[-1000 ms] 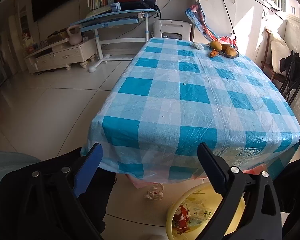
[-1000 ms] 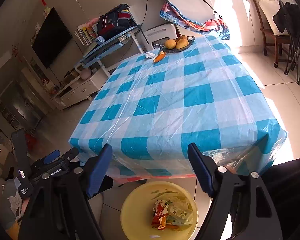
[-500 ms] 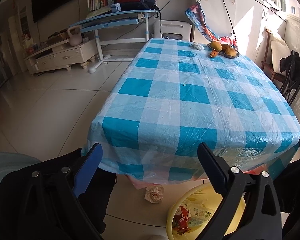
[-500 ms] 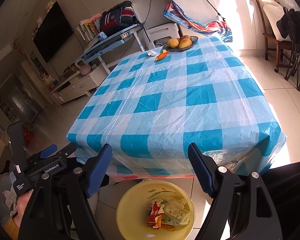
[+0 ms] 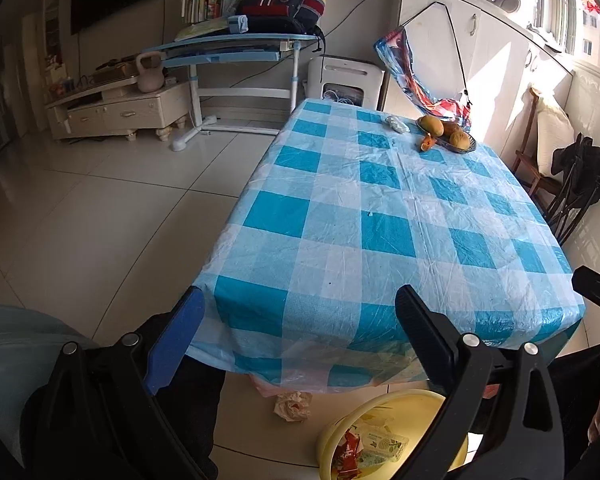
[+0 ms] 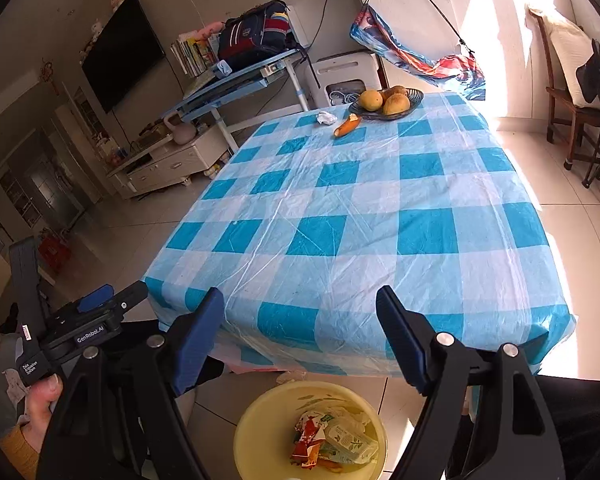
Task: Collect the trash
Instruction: 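Grasp the orange peel with the right gripper while the left reaches toward the white tissue, then grasp the crumpled white tissue with the left gripper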
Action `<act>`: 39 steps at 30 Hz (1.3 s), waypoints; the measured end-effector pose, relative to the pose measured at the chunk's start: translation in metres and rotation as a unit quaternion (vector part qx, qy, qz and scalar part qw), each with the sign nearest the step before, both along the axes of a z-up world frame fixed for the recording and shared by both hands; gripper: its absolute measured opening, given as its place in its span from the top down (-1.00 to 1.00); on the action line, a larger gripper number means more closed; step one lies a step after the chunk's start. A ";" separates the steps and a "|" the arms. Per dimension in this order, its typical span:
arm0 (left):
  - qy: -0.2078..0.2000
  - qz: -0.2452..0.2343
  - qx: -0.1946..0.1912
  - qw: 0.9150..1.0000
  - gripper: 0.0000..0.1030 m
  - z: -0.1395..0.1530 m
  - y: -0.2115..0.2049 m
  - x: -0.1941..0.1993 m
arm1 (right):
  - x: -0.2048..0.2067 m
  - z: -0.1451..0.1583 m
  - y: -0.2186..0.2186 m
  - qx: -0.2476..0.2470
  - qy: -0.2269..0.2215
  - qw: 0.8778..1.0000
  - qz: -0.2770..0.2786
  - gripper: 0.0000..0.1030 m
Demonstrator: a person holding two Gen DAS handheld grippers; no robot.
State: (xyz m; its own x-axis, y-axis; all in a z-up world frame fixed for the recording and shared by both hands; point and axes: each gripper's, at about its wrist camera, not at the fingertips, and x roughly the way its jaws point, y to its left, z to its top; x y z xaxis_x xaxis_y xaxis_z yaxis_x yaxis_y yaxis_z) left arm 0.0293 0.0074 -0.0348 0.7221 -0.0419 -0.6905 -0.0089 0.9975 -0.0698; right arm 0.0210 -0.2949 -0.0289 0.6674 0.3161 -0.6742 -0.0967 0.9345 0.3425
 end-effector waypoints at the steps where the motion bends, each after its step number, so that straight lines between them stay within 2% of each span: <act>1: -0.001 -0.002 -0.002 1.000 -0.83 0.004 0.001 0.006 | 0.012 0.003 -0.002 -0.003 -0.001 1.000 -0.001 -0.46; 6: -0.009 -0.021 0.008 1.000 -0.84 0.019 -0.004 0.042 | 0.080 0.009 -0.015 -0.019 -0.010 1.000 -0.006 -0.46; 15: -0.009 -0.046 0.004 0.999 -0.84 0.033 -0.016 0.139 | 0.221 -0.022 -0.019 0.003 0.023 0.999 -0.030 -0.44; 22: -0.013 -0.064 -0.019 0.998 -0.84 0.047 -0.033 0.223 | 0.296 -0.056 -0.008 -0.008 0.052 0.997 -0.049 -0.25; 24: -0.010 -0.068 -0.027 0.997 -0.84 0.046 -0.042 0.249 | 0.309 -0.065 -0.005 -0.023 0.064 0.997 -0.043 -0.08; 25: -0.006 -0.070 -0.030 0.997 -0.84 0.044 -0.047 0.263 | 0.313 -0.069 -0.003 -0.032 0.072 0.996 -0.036 0.01; 27: 0.001 -0.074 -0.032 0.997 -0.84 0.038 -0.061 0.291 | 0.312 -0.069 -0.001 -0.065 0.061 0.996 -0.023 0.32; 29: 0.015 -0.077 -0.036 0.996 -0.84 0.028 -0.078 0.319 | 0.308 -0.068 -0.004 -0.075 0.064 0.995 0.001 0.64; 32: 0.036 -0.081 -0.040 0.995 -0.84 0.010 -0.106 0.358 | 0.287 -0.064 -0.012 -0.080 0.068 0.993 0.046 0.70; 35: 0.051 -0.081 -0.028 0.995 -0.84 -0.008 -0.134 0.388 | 0.257 -0.061 -0.025 -0.089 0.077 0.990 0.082 0.72; 39: 0.067 -0.075 0.003 0.995 -0.81 -0.030 -0.165 0.418 | 0.228 -0.062 -0.041 -0.059 0.106 0.987 0.101 0.72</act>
